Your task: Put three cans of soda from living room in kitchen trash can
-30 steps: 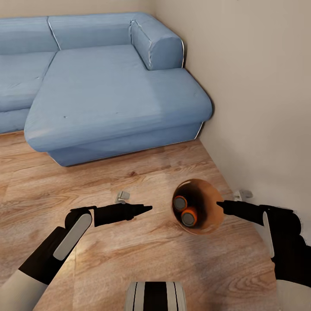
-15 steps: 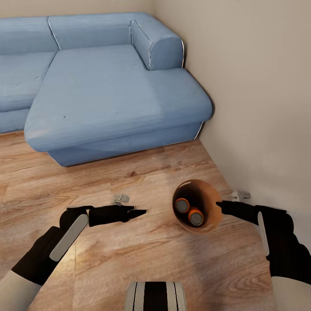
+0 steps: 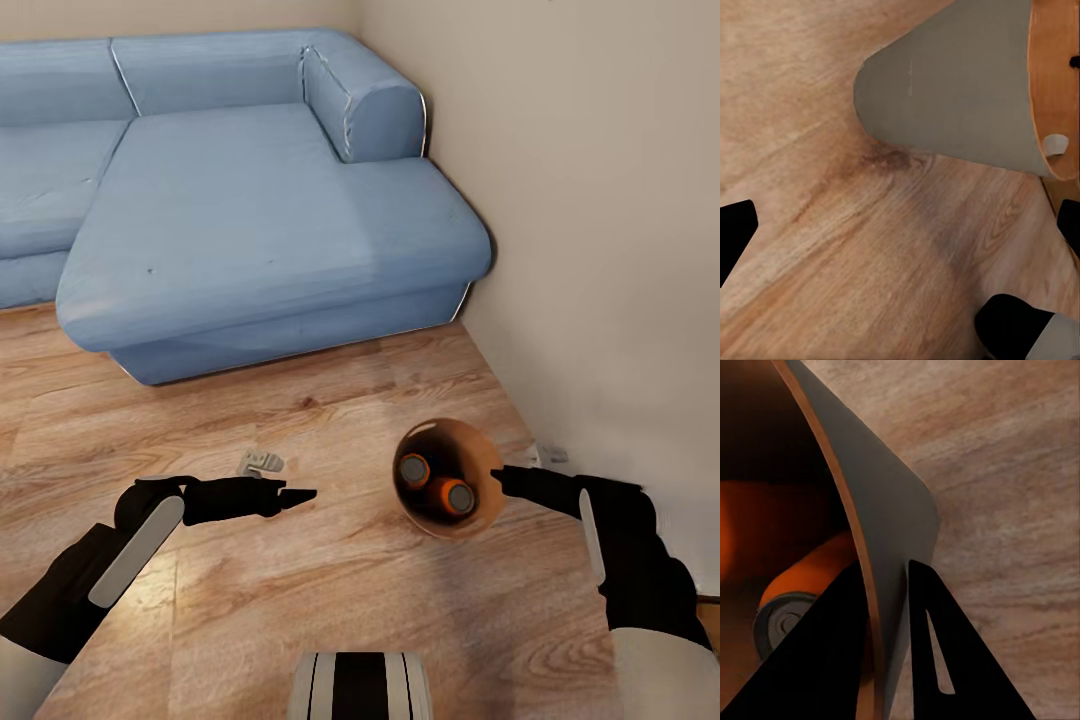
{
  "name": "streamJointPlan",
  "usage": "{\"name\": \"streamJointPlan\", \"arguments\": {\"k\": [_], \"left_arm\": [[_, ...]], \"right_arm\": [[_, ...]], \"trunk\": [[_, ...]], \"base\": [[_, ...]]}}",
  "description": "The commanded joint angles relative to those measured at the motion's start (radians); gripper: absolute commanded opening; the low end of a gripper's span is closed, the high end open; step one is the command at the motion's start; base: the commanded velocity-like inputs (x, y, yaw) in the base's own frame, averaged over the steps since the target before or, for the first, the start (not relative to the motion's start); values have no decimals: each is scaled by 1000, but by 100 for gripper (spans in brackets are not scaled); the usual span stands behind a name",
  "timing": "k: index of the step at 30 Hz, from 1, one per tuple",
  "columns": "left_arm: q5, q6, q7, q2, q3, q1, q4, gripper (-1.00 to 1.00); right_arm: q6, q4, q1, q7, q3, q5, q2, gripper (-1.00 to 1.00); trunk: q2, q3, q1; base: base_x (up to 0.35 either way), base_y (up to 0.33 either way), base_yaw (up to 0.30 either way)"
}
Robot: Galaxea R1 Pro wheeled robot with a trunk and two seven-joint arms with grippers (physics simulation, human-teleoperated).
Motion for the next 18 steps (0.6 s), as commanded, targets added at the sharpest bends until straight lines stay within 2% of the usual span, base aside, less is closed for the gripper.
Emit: {"name": "streamJointPlan", "arguments": {"k": [1,4,10,12,18], "left_arm": [[2,0,0,0,1,0,0,100],[4,0,0,-3,1,0,0,100],[5,0,0,-6,1,0,1,100],[5,0,0,-8,1,0,1,100],[5,-1,1,-8,1,0,3,100]], "right_arm": [[-2,23,-9,0,0,-19,0,-100],[-18,83,-30,-6,1,-18,1,-100],[-27,111,-35,-8,2,-18,1,-100],[-64,190,-64,-8,4,-12,2,-100],[-99,223,-73,-8,3,-12,3,-100]], "trunk": [[0,0,0],[0,0,0],[0,0,0],[0,0,0],[0,0,0]], "base": [[0,0,0],[0,0,0],[0,0,0],[0,0,0],[0,0,0]]}}
